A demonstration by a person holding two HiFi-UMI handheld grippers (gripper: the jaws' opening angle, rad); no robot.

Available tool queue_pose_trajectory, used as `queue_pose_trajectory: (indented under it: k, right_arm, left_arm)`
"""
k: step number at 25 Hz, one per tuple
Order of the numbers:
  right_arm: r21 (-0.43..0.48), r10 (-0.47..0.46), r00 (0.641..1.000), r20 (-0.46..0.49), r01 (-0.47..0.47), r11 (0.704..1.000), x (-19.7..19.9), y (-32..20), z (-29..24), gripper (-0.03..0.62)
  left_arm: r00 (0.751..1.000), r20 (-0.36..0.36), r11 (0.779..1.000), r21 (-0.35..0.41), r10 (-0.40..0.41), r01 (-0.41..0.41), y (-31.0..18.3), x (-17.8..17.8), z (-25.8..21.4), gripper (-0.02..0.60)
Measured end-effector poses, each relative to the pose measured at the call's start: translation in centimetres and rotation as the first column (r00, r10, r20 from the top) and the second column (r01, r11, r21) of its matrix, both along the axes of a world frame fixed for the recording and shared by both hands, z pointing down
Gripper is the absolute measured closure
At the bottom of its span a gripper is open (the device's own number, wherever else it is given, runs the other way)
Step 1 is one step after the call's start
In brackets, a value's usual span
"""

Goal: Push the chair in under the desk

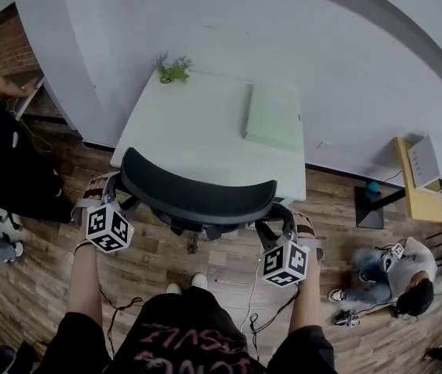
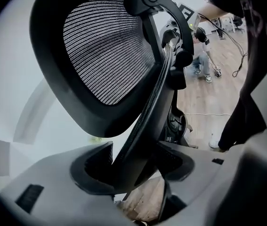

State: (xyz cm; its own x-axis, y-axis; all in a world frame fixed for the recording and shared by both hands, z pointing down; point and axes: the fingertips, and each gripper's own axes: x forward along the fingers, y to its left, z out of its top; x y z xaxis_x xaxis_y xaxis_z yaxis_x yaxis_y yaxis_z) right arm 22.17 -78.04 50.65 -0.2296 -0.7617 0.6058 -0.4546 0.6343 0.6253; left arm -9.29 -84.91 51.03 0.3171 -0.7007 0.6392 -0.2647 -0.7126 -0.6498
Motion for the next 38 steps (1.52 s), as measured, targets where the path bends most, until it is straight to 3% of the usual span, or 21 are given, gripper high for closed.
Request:
queue_pose_trajectory:
  k: [11,16,20,24,27,32,38]
  right_arm:
    - [0.055,0.025,1.0,0.008,-0.026,0.998,0.2,1.0,-0.5,0.35]
    - [0.112,0.092,0.987,0.129,-0.107,0.988,0.4,2.3,-3.0,0.352]
    - [0.161,0.154,0.946,0.283,-0.206,0.965,0.5,3.6,-5.3,0.436]
    - [0.172,0.199,0.906,0.374,-0.279,0.945,0.0,5.3,-6.1,0.491]
    - [0.186,0.229,0.866,0.444,-0.339,0.922,-0.4,6.5,-7.2,0.543]
    - [0.158,0.261,0.761,0.594,-0.429,0.889,-1.1,8.4,-9.0,0.557]
    - [0.163,0.246,0.72,0.648,-0.447,0.88,-2.4,10.9,-9.3,0.56]
  left_arm:
    - [1.0,-0.019,1.0,0.013,-0.016,0.016,1.1,-0.3,-0.6,0.308]
    - [0.991,-0.124,0.999,0.018,-0.04,0.042,1.9,-0.7,-1.8,0.308]
    - [0.949,-0.302,0.995,0.024,-0.089,0.101,2.7,-1.3,-3.9,0.318]
    - [0.932,-0.351,0.993,0.046,-0.089,0.112,4.3,-1.4,-5.0,0.356]
    - [0.895,-0.435,0.989,0.054,-0.103,0.14,5.6,-1.8,-6.4,0.421]
    - [0.817,-0.562,0.98,0.061,-0.124,0.191,7.5,-2.1,-8.2,0.51]
    - [0.75,-0.649,0.969,0.08,-0.126,0.232,9.8,-2.7,-9.9,0.563]
